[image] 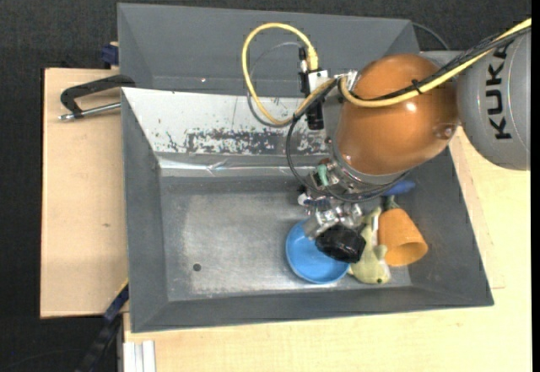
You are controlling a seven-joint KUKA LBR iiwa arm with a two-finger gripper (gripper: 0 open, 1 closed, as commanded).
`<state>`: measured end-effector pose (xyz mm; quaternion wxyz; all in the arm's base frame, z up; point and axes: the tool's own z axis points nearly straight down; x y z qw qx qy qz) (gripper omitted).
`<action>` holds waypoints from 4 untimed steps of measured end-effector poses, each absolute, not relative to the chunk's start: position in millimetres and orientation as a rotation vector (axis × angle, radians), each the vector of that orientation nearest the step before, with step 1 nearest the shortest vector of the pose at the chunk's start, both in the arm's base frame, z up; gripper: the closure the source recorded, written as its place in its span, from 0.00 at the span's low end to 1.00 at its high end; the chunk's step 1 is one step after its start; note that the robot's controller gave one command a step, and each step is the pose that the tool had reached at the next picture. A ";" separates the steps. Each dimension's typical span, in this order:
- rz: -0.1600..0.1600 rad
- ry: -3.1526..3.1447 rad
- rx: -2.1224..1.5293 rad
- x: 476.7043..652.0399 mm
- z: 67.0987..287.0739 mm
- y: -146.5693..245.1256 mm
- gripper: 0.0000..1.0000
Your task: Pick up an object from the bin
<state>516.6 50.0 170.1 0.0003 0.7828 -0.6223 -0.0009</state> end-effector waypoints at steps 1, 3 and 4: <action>-0.002 -2.002 2.433 566.4 70.1 88.7 1.00; 0.009 -2.011 2.428 537.6 213.7 79.5 1.00; -0.010 -1.922 2.480 538.4 109.3 51.7 1.00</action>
Offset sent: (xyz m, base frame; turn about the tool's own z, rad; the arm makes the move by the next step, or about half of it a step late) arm 0.0478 0.0337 -0.1001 0.0327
